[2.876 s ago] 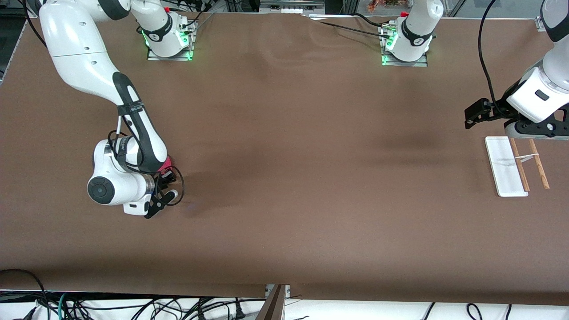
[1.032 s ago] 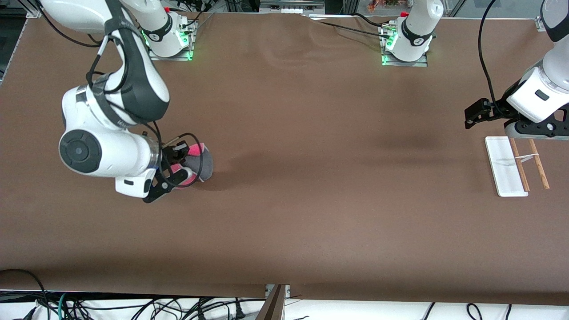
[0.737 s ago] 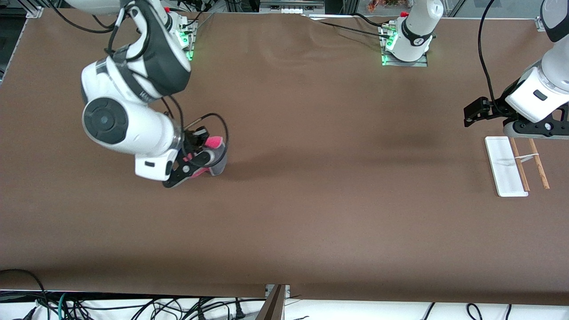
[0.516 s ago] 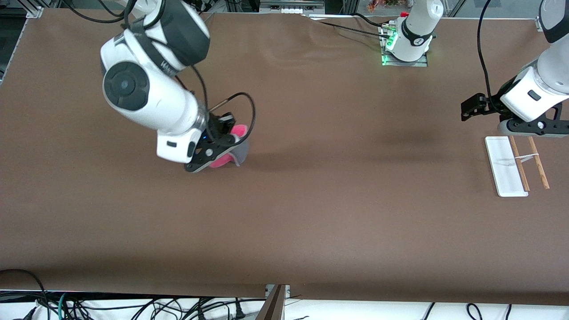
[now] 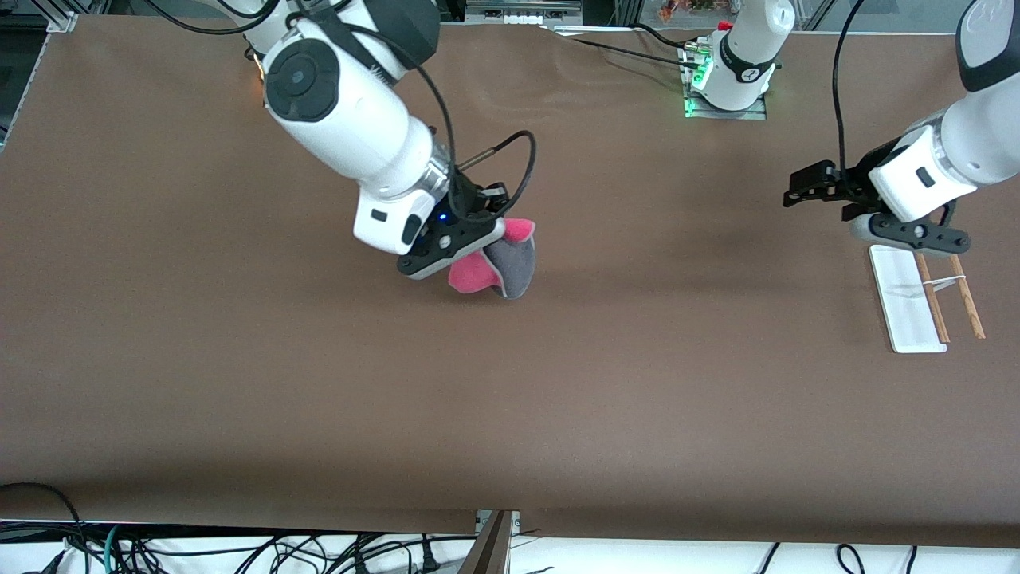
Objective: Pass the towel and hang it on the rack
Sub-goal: 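Lift the towel with the right gripper toward the table middle, then hold the towel up while the left gripper reaches to grasp it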
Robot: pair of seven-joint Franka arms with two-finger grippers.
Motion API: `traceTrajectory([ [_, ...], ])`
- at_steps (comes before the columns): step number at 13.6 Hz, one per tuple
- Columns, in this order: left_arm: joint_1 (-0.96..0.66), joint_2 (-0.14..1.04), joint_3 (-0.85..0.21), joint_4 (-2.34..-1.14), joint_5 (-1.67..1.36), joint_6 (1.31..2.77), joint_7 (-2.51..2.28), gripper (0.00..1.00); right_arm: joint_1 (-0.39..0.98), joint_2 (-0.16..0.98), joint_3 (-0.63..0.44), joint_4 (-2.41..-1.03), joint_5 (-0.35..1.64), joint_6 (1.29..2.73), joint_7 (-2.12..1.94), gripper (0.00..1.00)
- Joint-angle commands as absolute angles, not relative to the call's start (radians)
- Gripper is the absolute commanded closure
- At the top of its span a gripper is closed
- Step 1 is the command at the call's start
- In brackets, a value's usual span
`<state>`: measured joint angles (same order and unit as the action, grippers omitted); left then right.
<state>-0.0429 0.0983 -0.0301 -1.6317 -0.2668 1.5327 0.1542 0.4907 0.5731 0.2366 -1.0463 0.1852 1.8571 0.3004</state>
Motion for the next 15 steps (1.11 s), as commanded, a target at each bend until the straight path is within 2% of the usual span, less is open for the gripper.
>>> traceTrajectory([
  [1,-0.048,0.168,-0.025,-1.620,-0.444,1.534,0.323,0.00,0.549,0.578,0.235,-1.035,0.202,1.937,0.363,1.00],
  [5,-0.057,0.273,-0.026,-1.653,-0.752,1.635,0.677,0.00,0.606,0.584,0.236,-1.035,0.202,1.996,0.379,1.00],
  [8,-0.057,0.270,-0.035,-1.710,-0.885,1.661,0.852,0.00,0.617,0.584,0.236,-1.035,0.202,2.009,0.380,1.00],
  [10,-0.054,0.253,-0.080,-1.775,-0.943,1.686,0.909,0.00,0.617,0.584,0.241,-1.035,0.204,2.019,0.380,1.00],
  [13,-0.054,0.122,-0.245,-1.912,-0.945,1.941,0.916,0.00,0.617,0.584,0.244,-1.034,0.204,2.020,0.377,1.00],
  [15,-0.051,0.097,-0.305,-1.922,-0.948,1.994,0.913,0.00,0.617,0.583,0.242,-1.034,0.204,2.023,0.377,1.00],
])
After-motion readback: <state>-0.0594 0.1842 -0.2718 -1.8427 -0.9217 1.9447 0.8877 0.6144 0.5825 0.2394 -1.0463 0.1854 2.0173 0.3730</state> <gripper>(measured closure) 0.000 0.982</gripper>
